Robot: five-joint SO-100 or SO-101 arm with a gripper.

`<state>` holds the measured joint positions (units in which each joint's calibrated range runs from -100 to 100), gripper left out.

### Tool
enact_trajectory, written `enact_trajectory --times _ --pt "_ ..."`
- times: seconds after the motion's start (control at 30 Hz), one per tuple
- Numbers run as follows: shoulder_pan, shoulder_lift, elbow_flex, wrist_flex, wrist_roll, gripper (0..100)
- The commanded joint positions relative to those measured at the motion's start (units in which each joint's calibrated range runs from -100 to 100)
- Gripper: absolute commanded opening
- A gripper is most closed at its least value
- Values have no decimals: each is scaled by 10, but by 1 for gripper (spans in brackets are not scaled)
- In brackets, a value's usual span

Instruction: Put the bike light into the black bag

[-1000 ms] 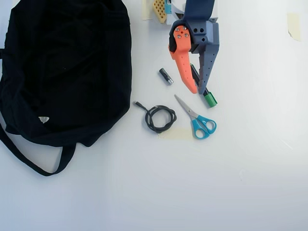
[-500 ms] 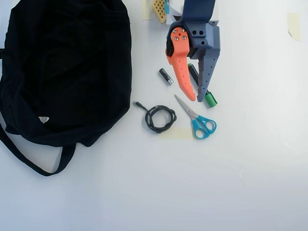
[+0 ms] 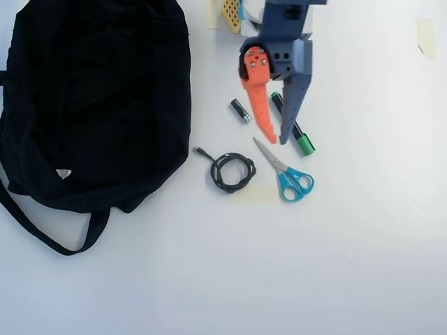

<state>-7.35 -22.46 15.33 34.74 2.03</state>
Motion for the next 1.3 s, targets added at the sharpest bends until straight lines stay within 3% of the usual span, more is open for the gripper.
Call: enact_trajectory --times 0.0,0.27,0.7,0.93,1.13,1.27 --pt "-38 -29 -67 168 1 2" --pt "-106 -37 -133 405 1 2" --pt "-179 -41 -133 591 -19 2" --pt "-219 -88 -95 602 -98 2" --pt "-276 -152 56 599 -171 2" --pt "-311 -182 131 594 -190 2"
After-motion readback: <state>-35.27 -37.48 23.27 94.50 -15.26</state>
